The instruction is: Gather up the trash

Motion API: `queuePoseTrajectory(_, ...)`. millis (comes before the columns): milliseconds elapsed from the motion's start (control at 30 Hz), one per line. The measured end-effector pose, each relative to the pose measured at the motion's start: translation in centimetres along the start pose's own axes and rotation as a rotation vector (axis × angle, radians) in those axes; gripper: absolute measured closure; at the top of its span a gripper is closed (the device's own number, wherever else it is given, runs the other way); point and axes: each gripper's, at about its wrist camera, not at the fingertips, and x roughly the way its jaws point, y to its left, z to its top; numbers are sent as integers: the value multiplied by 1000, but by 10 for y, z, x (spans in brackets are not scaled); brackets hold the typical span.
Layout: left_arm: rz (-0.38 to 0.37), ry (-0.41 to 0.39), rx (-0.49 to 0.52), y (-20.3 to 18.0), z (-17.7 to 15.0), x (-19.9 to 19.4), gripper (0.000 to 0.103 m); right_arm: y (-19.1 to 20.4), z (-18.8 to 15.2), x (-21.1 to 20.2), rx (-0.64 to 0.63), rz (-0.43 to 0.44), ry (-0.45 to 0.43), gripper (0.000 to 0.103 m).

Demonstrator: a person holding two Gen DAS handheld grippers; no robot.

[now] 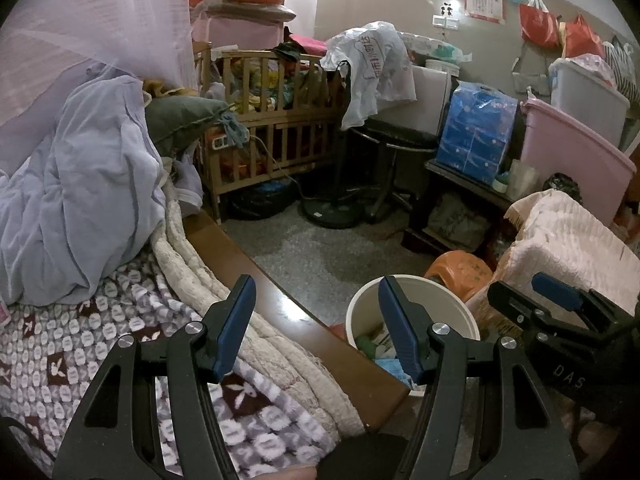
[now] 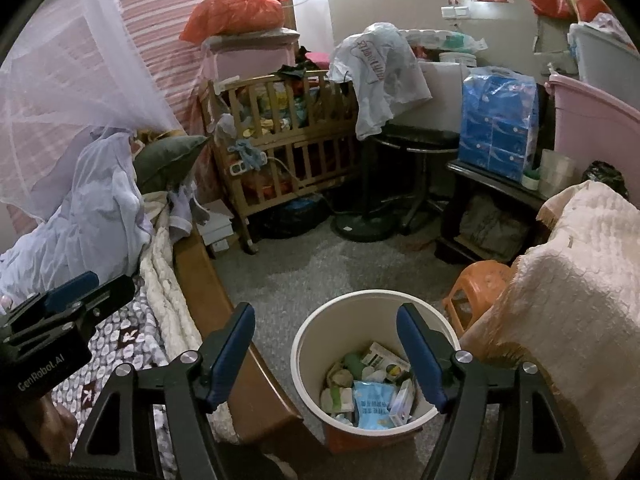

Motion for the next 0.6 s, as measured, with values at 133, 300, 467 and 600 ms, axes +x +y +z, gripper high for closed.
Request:
queuePoseTrajectory(133,2,1,-1,-1,-1,1,40,0,0,0,0,-1,0,31)
queuePoseTrajectory(300,-2,2,-3,0,-1,0,40,0,0,1,1,1,0,31)
queuePoseTrajectory(467,-1,-1,3,-4,1,-1,40,0,0,0,3,1,-1,31)
queuePoseTrajectory(600,-2,1,5,-10,2,0,40,0,1,1,0,2,1,31)
